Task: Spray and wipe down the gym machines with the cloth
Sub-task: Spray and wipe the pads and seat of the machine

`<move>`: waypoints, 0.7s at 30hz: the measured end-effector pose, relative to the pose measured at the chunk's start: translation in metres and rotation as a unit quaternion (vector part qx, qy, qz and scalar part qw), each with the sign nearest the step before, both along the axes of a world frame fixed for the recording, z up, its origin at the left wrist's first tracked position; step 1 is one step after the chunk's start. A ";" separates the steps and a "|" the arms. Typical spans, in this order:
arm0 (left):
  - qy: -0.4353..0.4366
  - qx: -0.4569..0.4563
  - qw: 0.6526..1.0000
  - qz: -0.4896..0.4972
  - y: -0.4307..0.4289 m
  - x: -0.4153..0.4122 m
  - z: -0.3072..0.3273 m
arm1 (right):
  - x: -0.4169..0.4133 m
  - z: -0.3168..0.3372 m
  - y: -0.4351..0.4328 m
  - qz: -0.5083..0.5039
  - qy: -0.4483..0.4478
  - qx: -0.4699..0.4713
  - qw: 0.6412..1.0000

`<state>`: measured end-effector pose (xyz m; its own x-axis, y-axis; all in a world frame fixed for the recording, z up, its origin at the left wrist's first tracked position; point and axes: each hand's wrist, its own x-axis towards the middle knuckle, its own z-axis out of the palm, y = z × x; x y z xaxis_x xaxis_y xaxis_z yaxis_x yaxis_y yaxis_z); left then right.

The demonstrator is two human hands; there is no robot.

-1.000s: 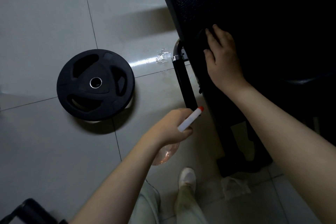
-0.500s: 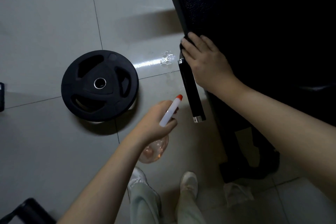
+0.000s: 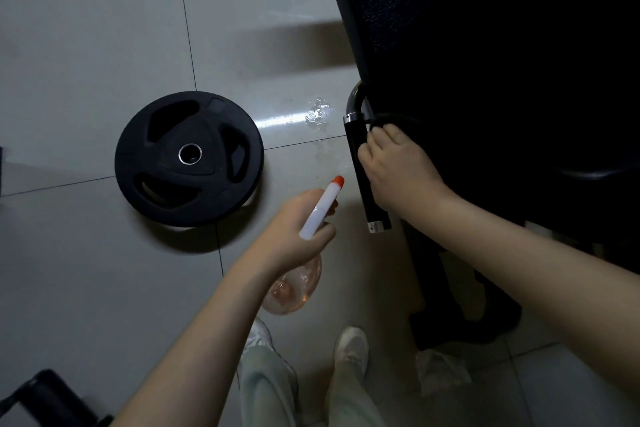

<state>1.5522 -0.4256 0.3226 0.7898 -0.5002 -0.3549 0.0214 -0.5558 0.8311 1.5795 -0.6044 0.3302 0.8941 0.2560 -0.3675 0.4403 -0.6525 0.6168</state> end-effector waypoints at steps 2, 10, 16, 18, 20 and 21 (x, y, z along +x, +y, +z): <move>0.004 -0.002 1.000 0.004 0.001 -0.001 -0.001 | -0.003 0.001 -0.001 -0.023 0.011 0.042 0.999; 0.022 0.007 1.000 -0.003 0.003 -0.010 -0.004 | -0.030 -0.004 -0.008 0.002 0.049 -0.065 0.997; 0.019 -0.003 1.000 -0.001 0.000 -0.008 0.003 | -0.057 -0.014 -0.012 -0.013 0.127 -0.059 0.990; 0.010 -0.003 1.000 -0.009 -0.002 -0.008 0.004 | -0.067 -0.016 -0.013 -0.021 0.147 -0.070 0.987; 0.004 -0.002 1.000 -0.016 -0.003 -0.007 0.006 | -0.074 -0.014 -0.013 -0.019 0.148 -0.075 0.986; 0.004 -0.004 1.000 -0.017 -0.004 -0.007 0.007 | -0.077 -0.014 -0.012 -0.021 0.154 -0.075 0.985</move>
<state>1.5456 -0.4293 0.3295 0.7701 -0.5291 -0.3565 0.0092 -0.5496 0.8354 1.5028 -0.6167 0.3166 0.7433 0.1434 -0.6534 0.5962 -0.5851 0.5498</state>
